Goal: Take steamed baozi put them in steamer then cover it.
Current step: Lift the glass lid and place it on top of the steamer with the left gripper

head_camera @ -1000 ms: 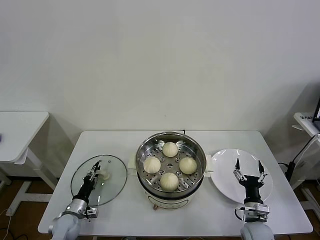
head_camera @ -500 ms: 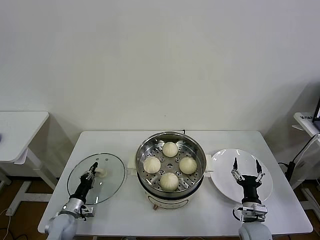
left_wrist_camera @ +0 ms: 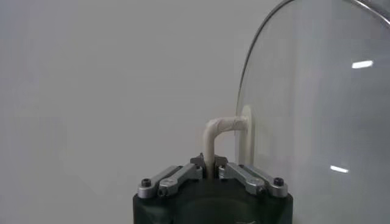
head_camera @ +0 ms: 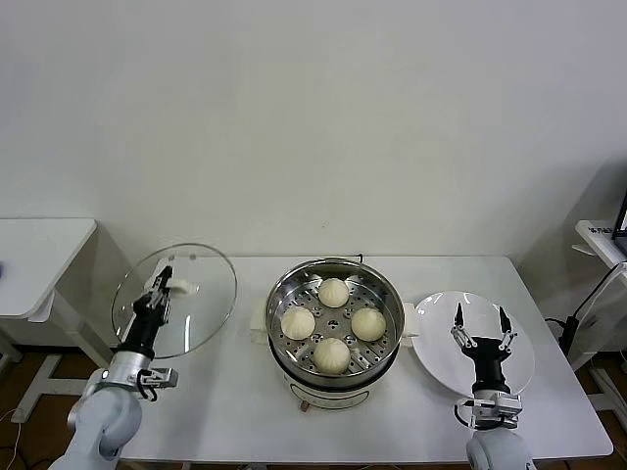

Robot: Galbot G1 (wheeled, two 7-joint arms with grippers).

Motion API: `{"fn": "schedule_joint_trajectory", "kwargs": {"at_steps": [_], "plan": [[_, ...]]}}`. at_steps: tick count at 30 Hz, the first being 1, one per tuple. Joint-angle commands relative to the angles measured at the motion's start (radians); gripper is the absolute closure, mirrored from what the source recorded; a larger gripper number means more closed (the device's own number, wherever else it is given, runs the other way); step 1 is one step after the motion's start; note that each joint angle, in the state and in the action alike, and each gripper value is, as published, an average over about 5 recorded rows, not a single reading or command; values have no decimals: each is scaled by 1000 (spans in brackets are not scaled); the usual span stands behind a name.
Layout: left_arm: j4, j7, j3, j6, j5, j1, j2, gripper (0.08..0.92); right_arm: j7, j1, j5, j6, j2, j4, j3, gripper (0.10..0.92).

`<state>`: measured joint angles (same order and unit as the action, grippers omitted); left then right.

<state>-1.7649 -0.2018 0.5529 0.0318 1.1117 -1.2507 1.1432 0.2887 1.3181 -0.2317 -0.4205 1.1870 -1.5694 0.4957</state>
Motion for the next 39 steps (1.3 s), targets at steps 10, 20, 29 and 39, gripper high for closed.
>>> {"fn": "schedule_joint_trajectory", "kwargs": {"at_steps": [10, 20, 29, 39], "plan": [[-463, 318, -630, -501, 73, 131, 85, 811, 3, -16, 2, 14, 5, 6, 7, 203], [-311, 522, -782, -672, 302, 207, 214, 811, 1, -32, 7, 12, 23, 31, 8, 203], [-214, 550, -789, -701, 396, 219, 290, 811, -1, -45, 14, 8, 37, 62, 10, 203], [-143, 537, -802, -676, 468, 227, 346, 811, -2, -53, 15, 8, 40, 78, 14, 203]]}}
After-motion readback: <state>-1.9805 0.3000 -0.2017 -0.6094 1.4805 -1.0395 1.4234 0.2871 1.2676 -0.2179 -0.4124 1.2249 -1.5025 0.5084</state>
